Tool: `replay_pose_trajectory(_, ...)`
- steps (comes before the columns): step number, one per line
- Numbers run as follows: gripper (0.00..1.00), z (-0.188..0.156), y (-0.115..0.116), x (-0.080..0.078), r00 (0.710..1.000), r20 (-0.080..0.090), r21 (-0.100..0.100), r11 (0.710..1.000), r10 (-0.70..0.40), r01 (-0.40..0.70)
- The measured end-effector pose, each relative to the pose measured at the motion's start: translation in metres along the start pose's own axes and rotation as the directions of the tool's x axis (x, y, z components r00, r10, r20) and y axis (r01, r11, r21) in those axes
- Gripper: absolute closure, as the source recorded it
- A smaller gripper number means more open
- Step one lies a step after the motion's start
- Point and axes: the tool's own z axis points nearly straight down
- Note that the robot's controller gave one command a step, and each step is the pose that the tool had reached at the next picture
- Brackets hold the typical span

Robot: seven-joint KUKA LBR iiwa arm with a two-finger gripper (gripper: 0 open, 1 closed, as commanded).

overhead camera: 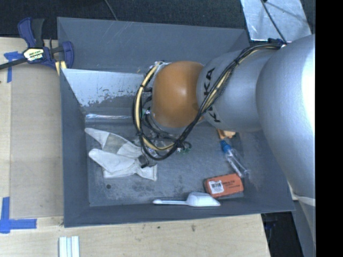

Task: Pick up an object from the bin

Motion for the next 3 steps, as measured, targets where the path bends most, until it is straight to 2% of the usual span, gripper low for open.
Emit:
replay_pose_trajectory(1,1.0,0.001,-0.004,0.003,1.0,0.001,0.0,1.0,-0.011,0.011)
replay_pose_trajectory(2,1.0,-0.117,0.003,-0.003,1.0,-0.005,0.001,1.0,-0.013,0.013)
replay_pose_trajectory(3,1.0,-0.117,0.003,-0.003,1.0,-0.005,0.001,1.0,-0.013,0.013)
